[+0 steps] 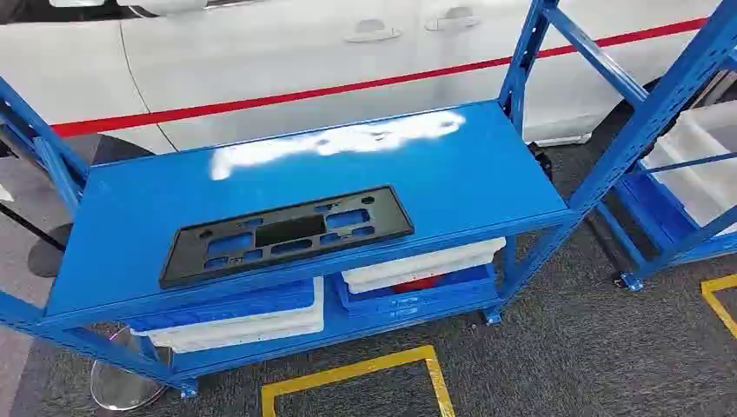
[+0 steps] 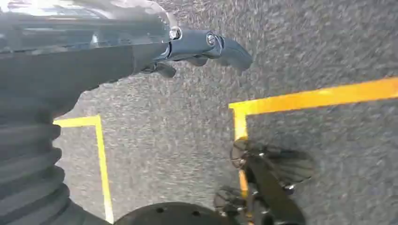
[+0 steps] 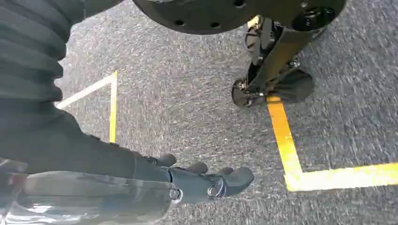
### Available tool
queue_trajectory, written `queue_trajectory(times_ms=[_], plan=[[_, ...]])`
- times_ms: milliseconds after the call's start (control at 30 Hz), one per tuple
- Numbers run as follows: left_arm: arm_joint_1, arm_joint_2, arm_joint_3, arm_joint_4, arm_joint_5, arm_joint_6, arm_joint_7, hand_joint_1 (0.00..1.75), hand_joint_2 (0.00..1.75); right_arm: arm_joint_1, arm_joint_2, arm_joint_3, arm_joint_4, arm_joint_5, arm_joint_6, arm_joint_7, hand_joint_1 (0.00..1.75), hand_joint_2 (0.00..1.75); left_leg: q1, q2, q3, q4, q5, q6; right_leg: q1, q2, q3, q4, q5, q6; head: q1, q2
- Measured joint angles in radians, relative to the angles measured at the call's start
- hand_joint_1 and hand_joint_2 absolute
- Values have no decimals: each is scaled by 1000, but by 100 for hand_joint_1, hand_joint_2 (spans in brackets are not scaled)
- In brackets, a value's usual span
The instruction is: Take the parts from the cabinet and place them on the table.
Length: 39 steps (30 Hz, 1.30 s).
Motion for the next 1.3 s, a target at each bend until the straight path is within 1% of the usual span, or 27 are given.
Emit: queue_trajectory(times_ms=[33, 67, 167, 267, 400, 433, 600, 633, 767, 833, 867, 933, 967, 1000, 1033, 1067, 1100, 1133, 1167, 1200, 1233, 1267, 1300], plan=[[-4, -5, 26, 0, -14, 10, -8, 0, 0, -2, 7, -28, -4, 30, -2, 1, 0, 0, 0, 0, 0, 0, 0, 0, 0, 0, 0, 0, 0, 0, 0, 0], [-6, -9, 45, 0, -24, 15, -15, 0, 0, -3, 13, -49, -8, 51, -3, 1, 0, 175, 0, 0, 0, 0, 0, 0, 0, 0, 0, 0, 0, 0, 0, 0], [-12, -19, 102, 0, -53, 29, -34, 0, 0, -8, 28, -112, -21, 103, -5, -13, 0, 175, 0, 0, 0, 0, 0, 0, 0, 0, 0, 0, 0, 0, 0, 0], [-16, -33, 161, 0, -84, 37, -53, 0, 0, -12, 42, -180, -43, 144, 11, -50, 0, 175, 0, 0, 0, 0, 0, 0, 0, 0, 0, 0, 0, 0, 0, 0], [-21, -50, 235, -1, -123, 48, -76, 0, 0, -21, 61, -255, -80, 183, 57, -111, 0, 175, 0, 0, 0, 0, 0, 0, 0, 0, 0, 0, 0, 0, 0, 0], [-23, -56, 265, -1, -138, 51, -85, 0, 0, -22, 68, -278, -100, 194, 79, -136, 0, 175, 0, 0, 0, 1, 0, 0, 0, 0, 0, 0, 0, 1, 0, 0], [-32, -64, 374, -1, -193, 70, -114, 0, 0, -20, 92, -326, -181, 204, 154, -216, 0, 175, 0, 0, 0, 1, 0, 0, 0, 0, 0, 0, 1, 1, 0, 0], [-34, -65, 396, -1, -203, 74, -121, 0, 0, -19, 99, -333, -198, 202, 167, -229, 0, 175, -2, 0, -1, 4, 0, 1, -2, 0, 0, -2, 2, 2, 0, 0], [-43, -66, 489, 0, -244, 90, -140, 0, 0, -2, 121, -345, -276, 188, 214, -281, 0, 175, -1, 0, -3, 6, -1, 2, -5, 0, -1, -2, 3, 3, 0, 0], [-48, -66, 533, 3, -269, 101, -148, 0, 0, 10, 133, -345, -329, 166, 238, -307, 0, 175, -2, 0, -5, 10, -3, 6, -6, 0, 0, -2, 3, 5, 0, 0], [-50, -66, 550, 4, -277, 103, -153, 0, 0, 15, 138, -345, -345, 159, 244, -313, 0, 0, -2, 0, -6, 11, -4, 7, -6, 0, 0, -2, 2, 6, 0, 0], [-52, -66, 582, 5, -292, 108, -159, 0, 0, 23, 144, -345, -376, 144, 256, -326, 0, 0, -4, 0, -9, 16, -6, 12, -8, 0, -1, -4, 4, 13, 0, 0], [-54, -66, 603, 6, -304, 111, -167, 0, 0, 26, 151, -345, -408, 130, 264, -338, 0, 0, -5, 0, -9, 15, -6, 17, -8, 0, 1, -9, 6, 17, 0, 0], [-55, -67, 615, 7, -313, 112, -174, 0, 0, 34, 155, -345, -428, 121, 270, -345, 0, 0, -3, 0, -5, 1, 0, 24, -3, 0, 5, -14, 7, 23, 0, 0], [-56, -76, 637, 8, -332, 113, -184, 0, 0, 42, 160, -344, -464, 105, 280, -360, 0, 0, 7, 3, 2, -15, 10, 30, -8, -3, 4, 6, -3, 25, 0, 0], [-57, -81, 659, 8, -348, 114, -195, 0, 0, 47, 161, -343, -489, 91, 288, -372, 0, 0, 7, 4, 5, -23, 12, 36, -1, -4, -15, 46, -36, 22, 3, 0], [-58, -86, 679, 8, -364, 114, -201, 0, 0, 49, 166, -343, -509, 80, 295, -382, 0, 0, 6, 5, 2, -23, 15, 40, 0, -3, -51, 115, -80, 20, 2, 0], [-59, -93, 695, 8, -378, 114, -208, 0, 0, 53, 168, -343, -527, 71, 301, -391, 0, 0, 5, 6, 0, -23, 15, 40, 0, -3, -87, 189, -117, 19, 2, 0], [-60, -98, 711, 7, -393, 113, -214, 0, 0, 59, 171, -342, -548, 62, 308, -401, 0, 0, 3, 6, -2, -22, 15, 40, 0, -3, -117, 251, -140, 19, 2, 0], [-60, -102, 730, 6, -406, 112, -219, 0, 0, 65, 175, -341, -567, 54, 311, -410, 0, 0, 2, 6, -3, -21, 15, 40, 0, -3, -132, 280, -138, 19, 2, 0], [-60, -103, 732, 5, -411, 111, -221, 0, 0, 63, 175, -341, -567, 52, 312, -413, 0, 0, 2, 6, -3, -19, 15, 40, 0, -3, -122, 258, -112, 19, 2, 0], [-59, -105, 730, 5, -412, 111, -221, 0, 0, 64, 175, -341, -566, 52, 311, -412, 0, 0, 3, 5, -4, -16, 15, 38, -1, -4, -87, 187, -64, 17, 2, 0], [-60, -113, 738, 3, -420, 110, -222, 0, 0, 69, 175, -341, -581, 48, 311, -413, 0, 0, 3, 4, -4, -12, 14, 36, -1, -5, -47, 107, -23, 14, 3, 0]])
